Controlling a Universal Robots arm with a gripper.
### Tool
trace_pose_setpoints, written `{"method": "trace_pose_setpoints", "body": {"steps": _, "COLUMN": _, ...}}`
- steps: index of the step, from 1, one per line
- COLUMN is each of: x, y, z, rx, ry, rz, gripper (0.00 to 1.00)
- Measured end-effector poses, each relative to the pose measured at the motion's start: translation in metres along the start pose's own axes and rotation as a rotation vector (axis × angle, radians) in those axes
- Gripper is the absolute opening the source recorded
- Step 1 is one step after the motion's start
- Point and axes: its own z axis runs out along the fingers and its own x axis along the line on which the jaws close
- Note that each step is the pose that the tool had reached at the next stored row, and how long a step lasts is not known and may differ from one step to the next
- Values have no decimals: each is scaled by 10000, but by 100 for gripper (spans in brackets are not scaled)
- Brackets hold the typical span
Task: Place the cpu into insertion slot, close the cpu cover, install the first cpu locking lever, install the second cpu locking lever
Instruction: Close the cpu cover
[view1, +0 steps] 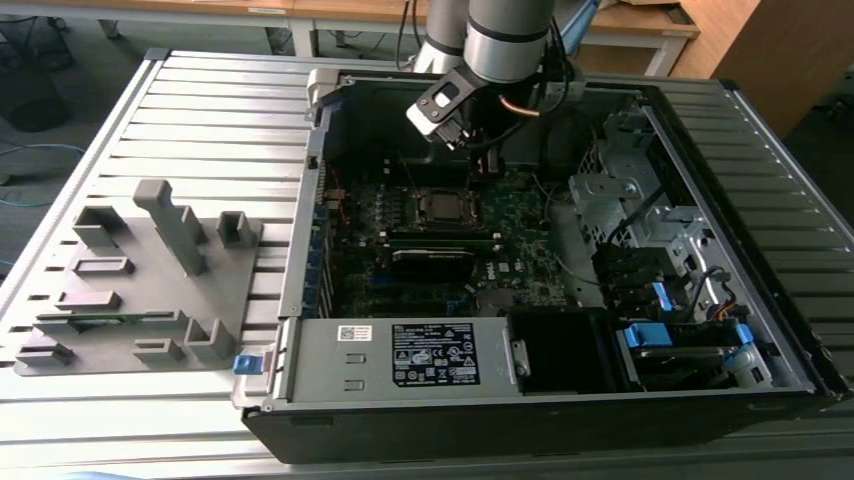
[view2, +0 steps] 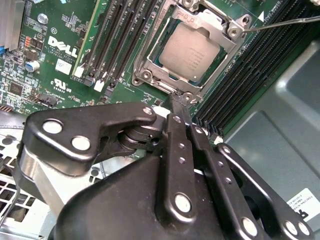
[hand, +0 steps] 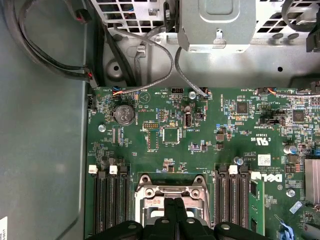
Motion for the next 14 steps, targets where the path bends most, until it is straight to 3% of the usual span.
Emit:
{"method": "trace_pose_setpoints", "body": {"steps": 6, "x": 0, "y": -10, "z": 0, "rx": 0, "ry": -1, "rz": 1, "gripper": 11}}
{"method": "trace_pose_setpoints", "body": {"steps": 14, "x": -1, "y": -99, "z": 3, "rx": -1, "ry": 1, "rz": 0, "gripper": 11}}
